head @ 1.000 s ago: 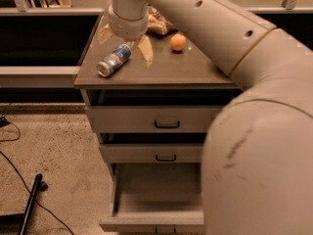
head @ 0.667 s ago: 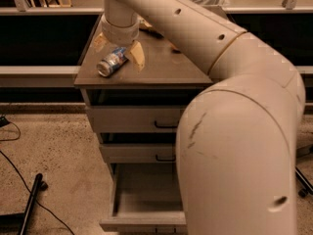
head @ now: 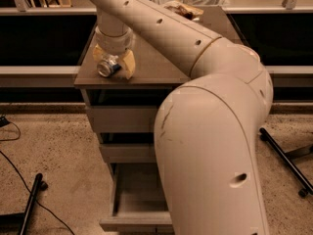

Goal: Place redbull can into bottom drawer

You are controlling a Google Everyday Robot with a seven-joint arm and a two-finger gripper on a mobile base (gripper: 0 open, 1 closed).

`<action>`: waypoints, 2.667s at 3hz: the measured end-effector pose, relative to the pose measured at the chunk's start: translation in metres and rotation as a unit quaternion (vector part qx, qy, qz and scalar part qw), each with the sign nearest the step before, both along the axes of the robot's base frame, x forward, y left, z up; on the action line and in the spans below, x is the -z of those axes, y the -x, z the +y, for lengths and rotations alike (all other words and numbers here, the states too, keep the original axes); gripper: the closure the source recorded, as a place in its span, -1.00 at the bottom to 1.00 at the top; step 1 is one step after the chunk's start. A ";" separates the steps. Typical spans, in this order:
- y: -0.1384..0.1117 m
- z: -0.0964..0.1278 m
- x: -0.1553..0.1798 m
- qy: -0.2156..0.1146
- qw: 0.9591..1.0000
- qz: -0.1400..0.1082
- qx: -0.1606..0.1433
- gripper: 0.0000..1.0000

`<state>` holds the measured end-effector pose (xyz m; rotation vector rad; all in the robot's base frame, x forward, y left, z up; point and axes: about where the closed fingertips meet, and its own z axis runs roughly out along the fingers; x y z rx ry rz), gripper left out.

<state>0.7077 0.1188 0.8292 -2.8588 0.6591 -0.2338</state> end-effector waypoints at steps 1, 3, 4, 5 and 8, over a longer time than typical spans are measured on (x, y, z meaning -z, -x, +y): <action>0.000 0.000 0.000 0.000 1.000 0.000 0.000 0.02; 0.021 0.003 -0.011 -0.076 0.996 0.041 -0.013 0.94; 0.045 -0.032 -0.067 -0.188 0.980 0.046 0.040 1.00; 0.070 -0.109 -0.106 -0.210 0.965 0.011 0.158 1.00; 0.134 -0.238 -0.045 -0.050 0.935 0.034 0.348 1.00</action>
Offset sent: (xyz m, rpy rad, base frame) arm -0.0293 0.0199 0.0062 0.0656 0.0489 0.0765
